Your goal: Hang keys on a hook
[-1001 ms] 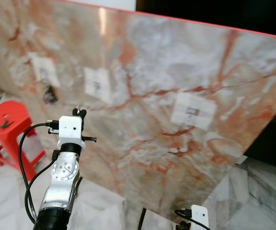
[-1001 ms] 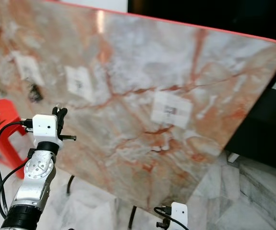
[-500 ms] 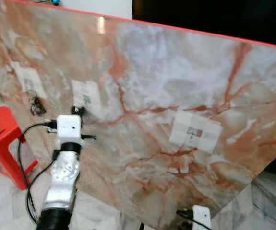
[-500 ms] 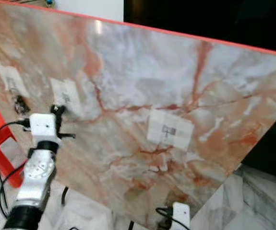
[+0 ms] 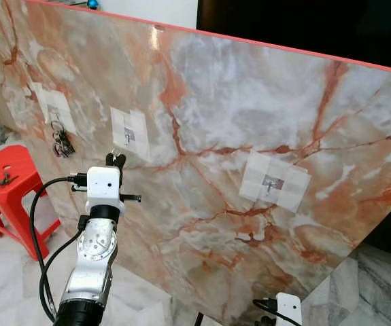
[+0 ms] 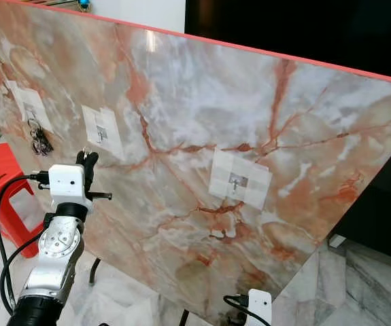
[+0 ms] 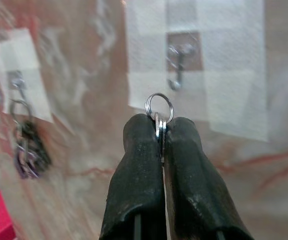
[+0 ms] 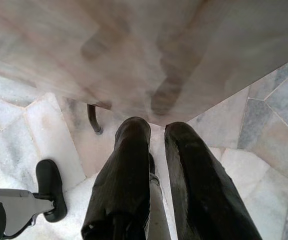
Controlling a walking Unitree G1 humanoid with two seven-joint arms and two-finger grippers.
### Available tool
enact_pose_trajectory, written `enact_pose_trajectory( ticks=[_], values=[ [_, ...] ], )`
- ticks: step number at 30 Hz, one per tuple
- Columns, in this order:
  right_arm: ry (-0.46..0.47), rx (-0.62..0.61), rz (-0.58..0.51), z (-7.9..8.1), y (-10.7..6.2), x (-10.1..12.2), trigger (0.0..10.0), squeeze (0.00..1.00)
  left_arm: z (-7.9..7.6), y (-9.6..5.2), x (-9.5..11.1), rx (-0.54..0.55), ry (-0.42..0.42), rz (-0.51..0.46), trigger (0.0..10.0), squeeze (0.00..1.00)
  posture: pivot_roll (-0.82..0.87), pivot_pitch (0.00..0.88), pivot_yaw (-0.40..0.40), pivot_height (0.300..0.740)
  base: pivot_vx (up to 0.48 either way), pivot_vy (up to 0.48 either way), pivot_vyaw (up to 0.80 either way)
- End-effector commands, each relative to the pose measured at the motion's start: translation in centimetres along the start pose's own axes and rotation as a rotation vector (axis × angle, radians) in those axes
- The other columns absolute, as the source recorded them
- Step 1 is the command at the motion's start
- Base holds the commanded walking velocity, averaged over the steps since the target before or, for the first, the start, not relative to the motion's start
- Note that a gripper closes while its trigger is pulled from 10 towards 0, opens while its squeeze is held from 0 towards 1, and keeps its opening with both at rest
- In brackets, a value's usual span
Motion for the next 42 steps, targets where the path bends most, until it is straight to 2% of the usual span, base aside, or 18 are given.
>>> enact_pose_trajectory(
  ticks=[1, 4, 8, 14, 21, 24, 33, 42],
  values=[
    [-0.004, -0.004, 0.000, -0.2, 0.0, 0.1, 10.0, 0.00, -0.8, 0.1, 0.6, -0.029, -0.020, -0.016, 10.0, 0.00, 0.07, 0.000, -0.097, 0.740, 0.000, 0.000, 0.00],
    [-0.005, -0.003, 0.000, -0.2, 0.0, 0.1, 10.0, 0.00, -0.6, 0.2, 0.8, -0.023, -0.025, -0.021, 10.0, 0.00, 0.07, 0.000, -0.097, 0.740, 0.000, 0.000, 0.00],
    [-0.005, -0.003, 0.001, -0.1, 0.0, 0.1, 10.0, 0.00, -0.6, 0.5, 1.1, -0.015, -0.106, -0.026, 10.0, 0.00, 0.07, 0.000, -0.095, 0.740, 0.000, 0.000, 0.00],
    [-0.006, -0.005, 0.003, -0.1, 0.0, 0.0, 10.0, 0.00, -0.6, 0.8, 1.7, -0.011, -0.161, -0.046, 10.0, 0.00, 0.07, 0.000, -0.094, 0.740, 0.000, 0.000, 0.00],
    [-0.006, -0.005, 0.003, -0.1, 0.0, 0.0, 10.0, 0.00, -0.6, 0.8, 1.7, -0.011, -0.161, -0.046, 10.0, 0.00, 0.07, 0.000, -0.094, 0.740, 0.000, 0.000, 0.00],
    [-0.006, -0.003, 0.002, -0.1, 0.0, 0.0, 10.0, 0.00, -1.1, 1.0, 2.2, -0.035, -0.217, -0.051, 10.0, 0.00, 0.07, 0.000, -0.095, 0.740, 0.000, 0.000, 0.00],
    [-0.005, -0.001, 0.000, 0.0, 0.0, 0.1, 10.0, 0.00, -1.4, 1.5, 2.4, -0.049, -0.263, -0.034, 10.0, 0.00, 0.07, 0.000, -0.093, 0.740, 0.000, 0.000, 0.00],
    [-0.001, -0.003, 0.000, 0.0, 0.0, 0.2, 10.0, 0.00, -1.0, 1.9, 2.4, -0.026, -0.265, -0.016, 10.0, 0.00, 0.07, 0.000, -0.090, 0.740, 0.000, 0.000, 0.00]
  ],
)
Point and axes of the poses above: a point about 5 cm out from each wrist's last joint towards the gripper, its own y axis pointing out of the wrist towards the gripper, its own x axis along the axis of the wrist's last joint, z = x × y, the point moved 6 cm from there along y, pointing out of the wrist towards the gripper, and after that the axes turned 14 degrees about -y, right-handed, at the moved point
